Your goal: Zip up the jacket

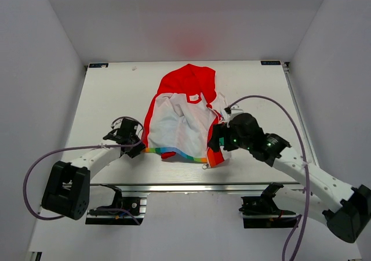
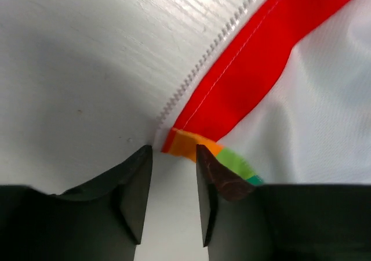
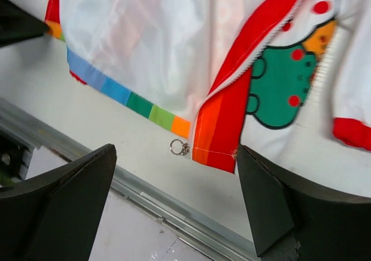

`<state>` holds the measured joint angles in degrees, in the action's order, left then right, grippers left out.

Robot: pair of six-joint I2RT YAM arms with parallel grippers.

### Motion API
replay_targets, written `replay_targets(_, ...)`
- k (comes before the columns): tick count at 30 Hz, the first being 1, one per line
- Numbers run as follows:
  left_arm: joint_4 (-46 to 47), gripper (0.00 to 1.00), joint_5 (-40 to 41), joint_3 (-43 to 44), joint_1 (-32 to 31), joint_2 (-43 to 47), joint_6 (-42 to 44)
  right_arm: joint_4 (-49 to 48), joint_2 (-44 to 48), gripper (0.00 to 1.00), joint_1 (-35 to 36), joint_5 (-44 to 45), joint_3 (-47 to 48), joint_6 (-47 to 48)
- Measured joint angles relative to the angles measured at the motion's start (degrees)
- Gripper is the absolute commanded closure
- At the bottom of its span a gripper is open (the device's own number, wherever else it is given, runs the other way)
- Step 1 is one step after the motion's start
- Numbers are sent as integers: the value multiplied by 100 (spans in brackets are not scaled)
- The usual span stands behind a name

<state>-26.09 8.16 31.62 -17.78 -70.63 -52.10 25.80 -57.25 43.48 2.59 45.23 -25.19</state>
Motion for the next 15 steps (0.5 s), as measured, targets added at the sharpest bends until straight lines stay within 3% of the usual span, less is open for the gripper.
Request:
replay_targets(1, 48, 78, 0, 13, 4, -94, -57, 28, 173, 11, -13, 122, 0, -42)
replay_targets(2, 146, 100, 13, 7, 4, -149, -46, 85, 326, 11, -39, 243, 0, -94)
replay_targets(9, 2, 100, 243, 223, 4, -251, -26, 485, 765, 11, -201, 929, -15, -317)
replay_targets(15, -562, 100, 669, 654, 4, 601, 55, 726, 848, 11, -240, 1318, -188, -448)
